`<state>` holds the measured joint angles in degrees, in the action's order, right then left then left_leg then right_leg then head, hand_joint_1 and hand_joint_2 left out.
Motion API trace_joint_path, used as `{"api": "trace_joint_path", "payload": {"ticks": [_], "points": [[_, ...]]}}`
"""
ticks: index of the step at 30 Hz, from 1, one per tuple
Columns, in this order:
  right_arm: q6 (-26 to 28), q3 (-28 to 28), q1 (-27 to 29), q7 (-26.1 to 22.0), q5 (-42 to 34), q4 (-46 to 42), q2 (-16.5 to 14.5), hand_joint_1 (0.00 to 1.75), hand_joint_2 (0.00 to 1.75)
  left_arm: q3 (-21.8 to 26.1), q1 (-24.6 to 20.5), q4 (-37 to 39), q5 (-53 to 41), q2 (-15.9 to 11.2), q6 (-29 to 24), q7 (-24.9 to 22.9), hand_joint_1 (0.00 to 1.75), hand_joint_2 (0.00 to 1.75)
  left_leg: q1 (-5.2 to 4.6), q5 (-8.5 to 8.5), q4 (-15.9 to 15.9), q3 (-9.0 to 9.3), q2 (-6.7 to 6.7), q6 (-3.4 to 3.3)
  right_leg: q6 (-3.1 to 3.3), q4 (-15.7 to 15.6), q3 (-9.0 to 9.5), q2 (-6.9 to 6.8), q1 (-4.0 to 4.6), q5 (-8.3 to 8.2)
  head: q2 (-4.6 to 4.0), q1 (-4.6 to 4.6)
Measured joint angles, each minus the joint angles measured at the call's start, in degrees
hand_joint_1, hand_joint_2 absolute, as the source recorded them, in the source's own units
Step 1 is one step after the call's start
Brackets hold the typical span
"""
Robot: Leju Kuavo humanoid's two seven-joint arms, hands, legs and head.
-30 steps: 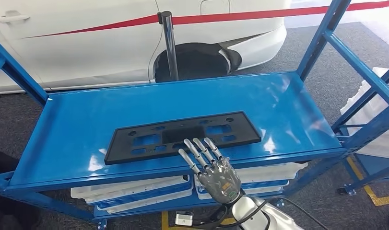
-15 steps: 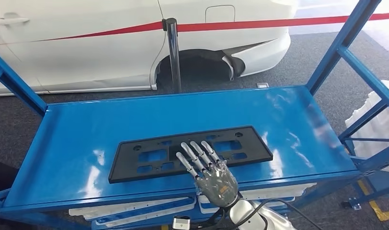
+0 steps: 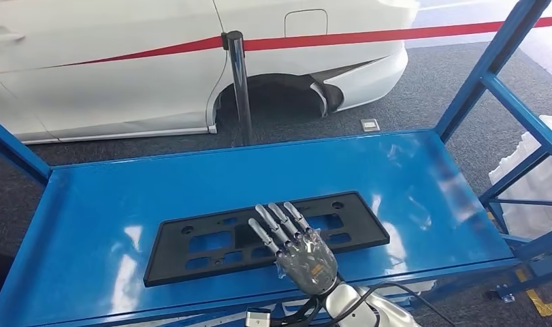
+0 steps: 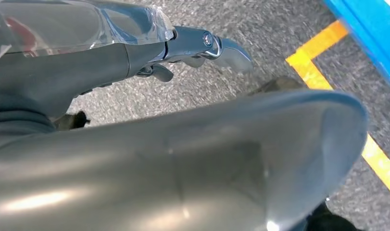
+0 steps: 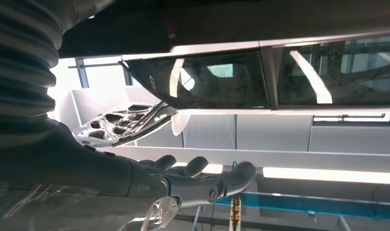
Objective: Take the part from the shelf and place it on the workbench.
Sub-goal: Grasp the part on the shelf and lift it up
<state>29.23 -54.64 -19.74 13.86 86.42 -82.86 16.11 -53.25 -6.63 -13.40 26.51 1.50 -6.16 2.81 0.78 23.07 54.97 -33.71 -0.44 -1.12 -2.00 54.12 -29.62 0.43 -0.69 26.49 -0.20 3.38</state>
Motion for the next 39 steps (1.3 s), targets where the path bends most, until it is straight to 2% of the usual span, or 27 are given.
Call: {"api": "trace_joint_path", "payload": {"ticks": [2,4,6,10,14,16,24,32,39], "points": [[0.0,0.2,0.1,-0.2,0.0,0.1,0.0,0.00,1.75,0.0,0.1,0.0,0.0,0.0,0.0,0.1,0.00,0.00,-0.07,-0.53,0.0,0.13,-0.09,-0.35,0.56,0.1,-0.05,0.00,0.08,0.29,0.00,-0.08],[0.0,0.4,0.2,-0.3,0.0,0.1,0.0,0.00,1.75,0.0,-0.1,0.0,0.1,0.1,0.0,0.3,0.00,0.00,-0.20,-0.49,0.0,0.14,-0.24,-0.43,1.43,0.0,0.11,-0.06,0.05,0.25,0.00,-0.14],[0.0,0.6,0.2,-0.4,0.0,0.1,0.0,0.00,1.75,0.0,-0.2,0.0,0.2,0.1,0.0,0.6,0.00,0.00,-0.32,-0.35,0.0,0.14,-0.30,-0.66,1.48,-0.3,0.29,-0.10,0.01,0.26,0.00,-0.16],[0.0,1.0,0.4,-0.5,0.0,0.2,-0.1,0.00,1.75,0.0,-0.2,0.0,0.3,0.1,0.0,0.7,0.00,0.00,-0.48,-0.21,0.0,0.14,-0.29,-1.02,1.12,-0.7,0.46,-0.10,-0.08,0.15,0.01,-0.16],[0.1,1.1,0.6,-0.8,0.0,0.2,-0.1,0.00,1.75,0.0,-0.2,0.0,0.3,0.1,-0.1,0.8,0.00,0.00,-0.62,-0.16,0.1,0.14,-0.28,-1.13,-0.46,-0.9,0.50,-0.09,-0.29,0.13,0.00,-0.16],[0.2,1.2,0.9,-1.1,-0.1,0.4,-0.4,0.00,1.75,0.0,-0.2,0.0,0.3,0.1,-0.1,0.8,0.00,0.00,-0.64,-0.16,0.1,0.16,-0.27,-1.14,-0.89,-0.9,0.50,-0.10,-0.34,0.16,0.00,-0.16],[-1.1,1.0,1.9,-2.0,-0.6,2.8,-1.9,0.00,1.75,-0.1,-0.3,0.0,0.4,0.3,-0.3,0.9,0.00,0.00,-0.36,-0.21,0.0,0.23,-0.25,-1.12,-0.99,-0.8,0.51,-0.09,0.08,0.18,0.00,-0.16],[-4.6,0.9,1.5,-2.8,-1.9,4.8,-3.1,0.00,1.75,-0.1,-0.4,0.0,0.7,0.5,-0.1,0.9,0.00,0.00,-0.12,-0.21,0.0,0.40,-0.23,-1.08,-0.92,-0.8,0.65,-0.08,0.16,0.24,0.00,-0.16],[-4.9,0.2,0.6,-3.2,-3.0,8.3,-4.8,0.00,1.75,-0.1,-0.6,0.0,1.2,0.8,0.1,0.9,0.00,0.00,-0.13,-0.15,0.0,0.91,-0.21,-1.05,-0.84,-0.8,1.06,-0.08,0.17,0.36,0.00,-0.16]]}}
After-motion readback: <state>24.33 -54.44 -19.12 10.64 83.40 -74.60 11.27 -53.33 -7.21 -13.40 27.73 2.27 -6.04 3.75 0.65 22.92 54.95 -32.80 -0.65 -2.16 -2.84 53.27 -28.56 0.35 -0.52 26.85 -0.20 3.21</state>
